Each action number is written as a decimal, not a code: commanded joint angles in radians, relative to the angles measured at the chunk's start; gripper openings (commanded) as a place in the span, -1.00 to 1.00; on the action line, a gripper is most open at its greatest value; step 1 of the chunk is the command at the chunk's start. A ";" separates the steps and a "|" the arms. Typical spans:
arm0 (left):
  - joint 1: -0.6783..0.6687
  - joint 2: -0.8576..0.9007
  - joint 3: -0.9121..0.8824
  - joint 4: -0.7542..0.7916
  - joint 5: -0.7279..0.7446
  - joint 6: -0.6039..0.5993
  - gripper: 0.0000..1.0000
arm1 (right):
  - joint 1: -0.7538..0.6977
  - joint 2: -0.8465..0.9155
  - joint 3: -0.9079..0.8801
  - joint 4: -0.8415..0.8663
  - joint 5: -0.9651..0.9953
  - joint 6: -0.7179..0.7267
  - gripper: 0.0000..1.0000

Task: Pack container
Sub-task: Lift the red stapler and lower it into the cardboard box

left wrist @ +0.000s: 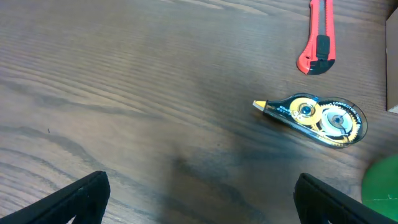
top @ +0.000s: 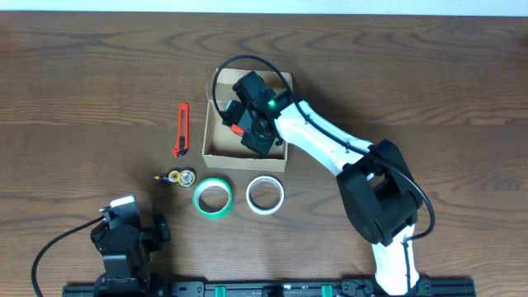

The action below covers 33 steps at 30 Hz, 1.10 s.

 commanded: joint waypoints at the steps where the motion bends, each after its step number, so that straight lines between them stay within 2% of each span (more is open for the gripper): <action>1: 0.003 -0.006 -0.030 -0.035 -0.008 0.015 0.91 | 0.007 0.005 0.022 0.012 0.047 -0.016 -0.61; 4: 0.003 -0.006 -0.030 -0.035 -0.008 0.015 0.91 | 0.007 0.005 0.022 0.013 0.066 -0.016 -0.39; 6: 0.003 -0.006 -0.030 -0.035 -0.008 0.015 0.91 | 0.007 0.005 0.022 0.013 0.065 -0.016 -0.07; 9: 0.003 -0.006 -0.030 -0.035 -0.008 0.015 0.91 | 0.007 0.005 0.022 0.012 0.065 -0.016 0.11; 12: 0.003 -0.006 -0.030 -0.035 -0.008 0.015 0.91 | 0.007 0.005 0.022 0.012 0.065 -0.016 0.13; 19: 0.003 -0.006 -0.030 -0.035 -0.008 0.015 0.91 | 0.012 -0.032 0.031 0.013 0.061 -0.008 0.34; 24: 0.003 -0.006 -0.030 -0.035 -0.008 0.015 0.91 | 0.025 -0.092 0.062 -0.004 0.061 -0.004 0.36; 33: 0.003 -0.006 -0.030 -0.035 -0.008 0.015 0.91 | 0.038 -0.284 0.078 -0.049 0.034 0.169 0.43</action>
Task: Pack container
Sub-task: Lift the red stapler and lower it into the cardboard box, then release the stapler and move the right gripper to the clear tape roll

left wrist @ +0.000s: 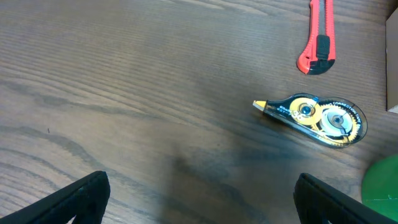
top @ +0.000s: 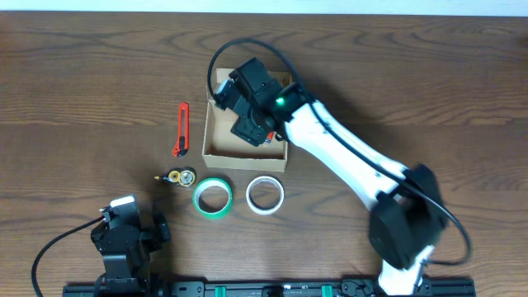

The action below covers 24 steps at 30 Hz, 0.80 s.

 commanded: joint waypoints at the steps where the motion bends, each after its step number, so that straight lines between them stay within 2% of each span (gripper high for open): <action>1: 0.003 -0.006 -0.030 -0.035 -0.008 0.015 0.91 | 0.008 -0.115 0.031 -0.036 -0.027 0.127 0.45; 5: 0.003 -0.006 -0.030 -0.035 -0.008 0.015 0.91 | 0.008 -0.215 0.028 -0.169 -0.014 0.280 0.45; 8: 0.003 -0.006 -0.030 -0.035 -0.008 0.015 0.91 | 0.011 -0.264 0.017 -0.294 0.064 0.449 0.41; 9: 0.003 -0.006 -0.030 -0.035 -0.008 0.015 0.91 | 0.016 -0.278 0.002 -0.334 0.093 0.507 0.36; 12: 0.003 -0.006 -0.030 -0.035 -0.008 0.015 0.91 | 0.052 -0.326 -0.084 -0.402 0.113 0.595 0.35; 16: 0.003 -0.006 -0.030 -0.035 -0.008 0.015 0.91 | 0.128 -0.395 -0.267 -0.370 0.113 0.732 0.42; 20: 0.003 -0.006 -0.030 -0.035 -0.008 0.015 0.91 | 0.218 -0.449 -0.459 -0.281 0.118 0.981 0.62; 24: 0.003 -0.006 -0.030 -0.035 -0.008 0.015 0.91 | 0.295 -0.455 -0.575 -0.177 0.125 1.197 0.67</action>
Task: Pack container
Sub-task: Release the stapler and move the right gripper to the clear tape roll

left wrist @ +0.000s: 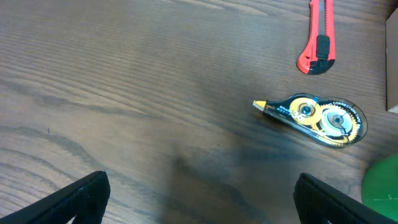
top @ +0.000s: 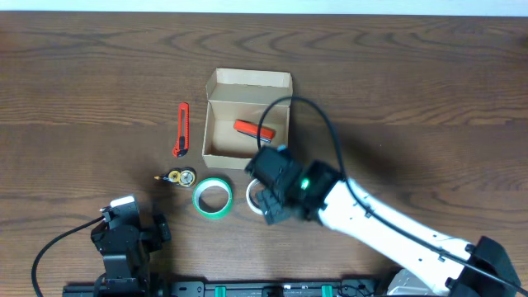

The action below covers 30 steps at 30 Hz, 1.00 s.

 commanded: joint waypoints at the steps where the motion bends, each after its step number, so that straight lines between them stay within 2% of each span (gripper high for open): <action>1: 0.003 -0.006 -0.030 -0.035 -0.008 0.014 0.91 | 0.060 -0.028 -0.077 0.056 0.041 0.307 0.67; 4: 0.003 -0.006 -0.030 -0.035 -0.008 0.014 0.91 | 0.096 -0.028 -0.125 0.074 0.113 0.460 0.77; 6: 0.003 -0.006 -0.030 -0.035 -0.008 0.014 0.91 | 0.105 -0.028 -0.150 0.082 0.151 0.556 0.92; 8: 0.003 -0.006 -0.030 -0.035 -0.008 0.014 0.91 | 0.105 -0.026 -0.173 0.117 0.153 0.612 0.99; 14: 0.003 -0.006 -0.030 -0.035 -0.008 0.014 0.91 | 0.105 -0.025 -0.235 0.237 0.158 0.716 0.98; 20: 0.003 -0.006 -0.030 -0.035 -0.008 0.014 0.91 | 0.105 -0.008 -0.264 0.251 0.239 0.927 0.96; 30: 0.003 -0.006 -0.030 -0.035 -0.008 0.014 0.91 | 0.099 0.092 -0.267 0.384 0.266 0.962 0.89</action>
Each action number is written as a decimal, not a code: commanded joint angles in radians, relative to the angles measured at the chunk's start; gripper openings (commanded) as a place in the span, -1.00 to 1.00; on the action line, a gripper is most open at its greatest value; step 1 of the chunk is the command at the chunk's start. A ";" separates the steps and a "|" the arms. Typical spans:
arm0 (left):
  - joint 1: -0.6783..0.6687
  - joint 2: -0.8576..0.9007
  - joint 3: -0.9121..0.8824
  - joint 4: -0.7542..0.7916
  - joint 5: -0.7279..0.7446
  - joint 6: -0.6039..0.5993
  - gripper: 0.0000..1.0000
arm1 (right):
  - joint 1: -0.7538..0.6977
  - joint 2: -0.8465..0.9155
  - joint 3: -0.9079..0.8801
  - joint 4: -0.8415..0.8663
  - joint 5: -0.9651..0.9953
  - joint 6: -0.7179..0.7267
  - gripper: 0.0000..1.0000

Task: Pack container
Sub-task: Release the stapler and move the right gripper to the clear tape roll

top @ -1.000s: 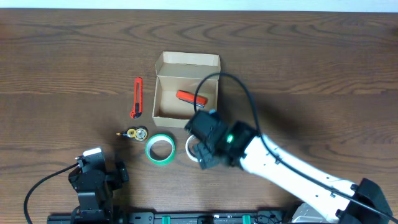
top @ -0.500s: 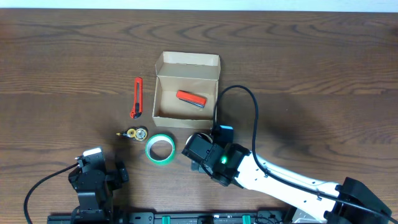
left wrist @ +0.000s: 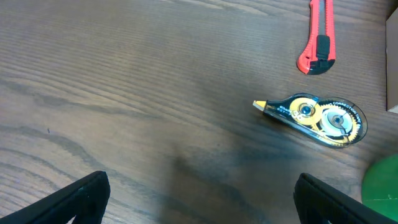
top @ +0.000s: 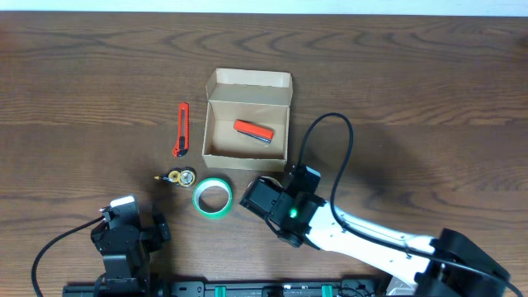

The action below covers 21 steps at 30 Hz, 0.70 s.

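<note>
An open cardboard box (top: 216, 115) stands at mid-table with a red-and-black item (top: 253, 130) lying inside. To its left lies a red utility knife (top: 181, 129), below that a correction-tape dispenser (top: 177, 176) and a green tape roll (top: 212, 198). My right gripper (top: 259, 197) sits just right of the green roll, below the box; its fingers are hidden under its own head, as is whatever lies beneath. My left gripper (left wrist: 199, 205) is open over bare wood at the front left, with the dispenser (left wrist: 314, 118) and knife (left wrist: 320, 34) ahead of it.
The right arm's white link (top: 363, 235) and black cable (top: 330, 157) stretch across the front right of the table. The left arm's body (top: 124, 243) rests at the front left edge. A black rail (top: 272, 289) runs along the front.
The right arm has drawn back toward the front right, and its gripper head now covers the white tape roll, part of which showed before. The left arm has not moved.
My right gripper was down in the box with a red item. Then it was still over the box, further back. Then the red item lay alone in the box and the gripper was over the white tape roll, which it now hides.
</note>
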 commanded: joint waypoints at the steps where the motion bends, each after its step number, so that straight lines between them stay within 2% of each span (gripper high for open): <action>1: 0.003 -0.006 -0.030 -0.035 -0.008 0.014 0.91 | 0.006 0.054 -0.008 0.027 0.042 0.040 0.89; 5: 0.003 -0.006 -0.030 -0.035 -0.008 0.014 0.91 | -0.002 0.108 -0.008 0.072 0.040 0.040 0.83; 10: 0.003 -0.006 -0.030 -0.035 -0.008 0.014 0.91 | -0.024 0.134 -0.008 0.096 0.008 0.040 0.63; 12: 0.003 -0.006 -0.030 -0.035 -0.008 0.014 0.91 | -0.032 0.137 -0.008 0.096 -0.009 0.040 0.42; 14: 0.003 -0.006 -0.030 -0.035 -0.008 0.014 0.91 | -0.039 0.139 -0.008 0.097 -0.026 0.040 0.08; 16: 0.003 -0.006 -0.030 -0.035 -0.008 0.014 0.91 | -0.045 0.141 -0.008 0.096 -0.034 0.040 -0.09; 21: 0.003 -0.006 -0.030 -0.035 -0.008 0.014 0.91 | -0.048 0.141 -0.008 0.096 -0.052 0.040 -0.23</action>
